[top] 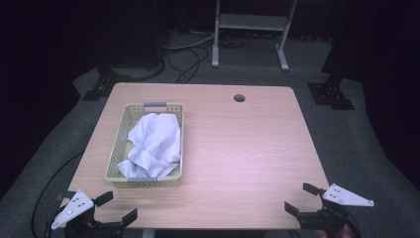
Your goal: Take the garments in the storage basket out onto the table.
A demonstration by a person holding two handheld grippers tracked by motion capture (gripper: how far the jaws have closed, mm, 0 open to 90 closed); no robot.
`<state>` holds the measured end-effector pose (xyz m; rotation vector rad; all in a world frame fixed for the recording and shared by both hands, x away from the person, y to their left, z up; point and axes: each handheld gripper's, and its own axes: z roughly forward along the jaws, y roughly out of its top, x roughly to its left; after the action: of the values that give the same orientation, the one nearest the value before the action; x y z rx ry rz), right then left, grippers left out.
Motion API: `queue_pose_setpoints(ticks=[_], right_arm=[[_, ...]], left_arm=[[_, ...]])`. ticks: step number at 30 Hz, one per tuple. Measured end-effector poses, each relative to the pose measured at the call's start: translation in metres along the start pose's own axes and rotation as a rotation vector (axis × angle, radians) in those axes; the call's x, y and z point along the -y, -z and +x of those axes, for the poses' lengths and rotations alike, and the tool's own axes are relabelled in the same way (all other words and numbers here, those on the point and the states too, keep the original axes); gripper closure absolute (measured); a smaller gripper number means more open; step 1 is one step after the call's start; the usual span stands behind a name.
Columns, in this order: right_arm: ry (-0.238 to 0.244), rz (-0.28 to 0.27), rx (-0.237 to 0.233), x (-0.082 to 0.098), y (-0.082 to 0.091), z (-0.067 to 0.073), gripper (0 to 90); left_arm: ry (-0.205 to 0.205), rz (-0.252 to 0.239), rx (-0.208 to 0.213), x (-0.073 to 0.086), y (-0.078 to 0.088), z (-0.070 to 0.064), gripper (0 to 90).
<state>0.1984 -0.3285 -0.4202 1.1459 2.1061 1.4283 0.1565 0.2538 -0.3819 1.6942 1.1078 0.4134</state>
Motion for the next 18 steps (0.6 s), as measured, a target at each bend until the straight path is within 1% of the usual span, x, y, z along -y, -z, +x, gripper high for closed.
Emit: queue_pose_setpoints(ticks=[1,4,7,14,18], right_arm=[[-0.002,-0.001,-0.001,0.000,0.000,0.000,3.0],[-0.006,-0.002,-0.003,0.000,0.000,-0.001,3.0],[-0.002,-0.002,-0.006,0.000,-0.001,0.000,3.0],[-0.005,-0.003,-0.007,0.001,0.000,-0.001,3.0],[-0.005,-0.001,-0.007,0.002,0.001,-0.001,3.0]], left_arm=[[0.003,-0.005,0.003,-0.001,0.000,0.000,0.1],[-0.006,-0.003,0.004,-0.003,0.000,-0.001,0.1],[-0.005,-0.005,0.007,-0.005,-0.002,-0.001,0.1],[-0.012,0.008,0.015,-0.009,-0.007,-0.002,0.1],[-0.016,0.003,0.021,-0.013,-0.009,-0.001,0.1]])
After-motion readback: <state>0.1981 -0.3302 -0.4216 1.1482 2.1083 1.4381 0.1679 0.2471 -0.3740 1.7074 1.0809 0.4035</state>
